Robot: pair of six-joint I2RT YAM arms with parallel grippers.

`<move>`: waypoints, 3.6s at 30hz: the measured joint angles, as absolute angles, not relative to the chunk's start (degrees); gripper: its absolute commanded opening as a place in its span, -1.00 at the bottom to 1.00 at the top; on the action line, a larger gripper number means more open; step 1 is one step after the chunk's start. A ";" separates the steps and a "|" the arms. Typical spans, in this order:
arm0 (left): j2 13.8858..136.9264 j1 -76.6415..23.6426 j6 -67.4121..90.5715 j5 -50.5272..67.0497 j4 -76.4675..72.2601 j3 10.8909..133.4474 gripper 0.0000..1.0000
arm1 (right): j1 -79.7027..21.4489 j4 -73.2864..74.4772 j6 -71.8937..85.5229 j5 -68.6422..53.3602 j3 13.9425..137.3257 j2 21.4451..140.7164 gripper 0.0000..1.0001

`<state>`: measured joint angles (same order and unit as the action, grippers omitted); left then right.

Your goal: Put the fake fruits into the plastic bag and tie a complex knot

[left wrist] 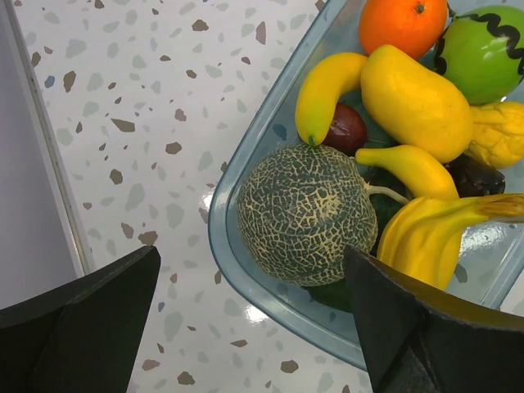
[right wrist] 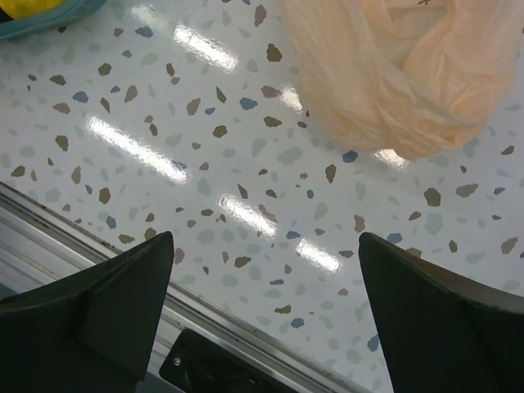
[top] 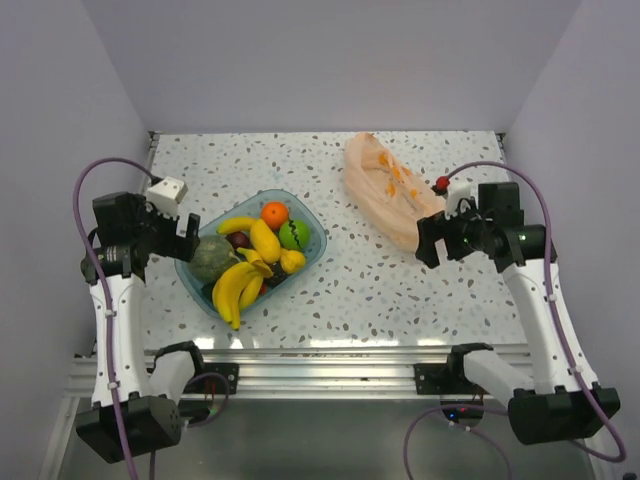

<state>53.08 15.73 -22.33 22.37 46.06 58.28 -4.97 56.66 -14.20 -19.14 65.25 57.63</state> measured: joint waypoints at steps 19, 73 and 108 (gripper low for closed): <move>57.17 15.73 -18.35 28.97 47.77 64.03 1.00 | -2.15 57.10 -18.02 -21.50 97.43 98.10 0.97; 66.28 12.29 -32.82 39.81 52.38 70.22 1.00 | -4.05 41.56 -6.87 -22.20 65.06 78.56 -1.00; 73.80 -26.85 -58.39 21.30 49.89 59.11 -0.21 | -7.99 40.16 -3.68 -20.32 55.64 72.01 -1.00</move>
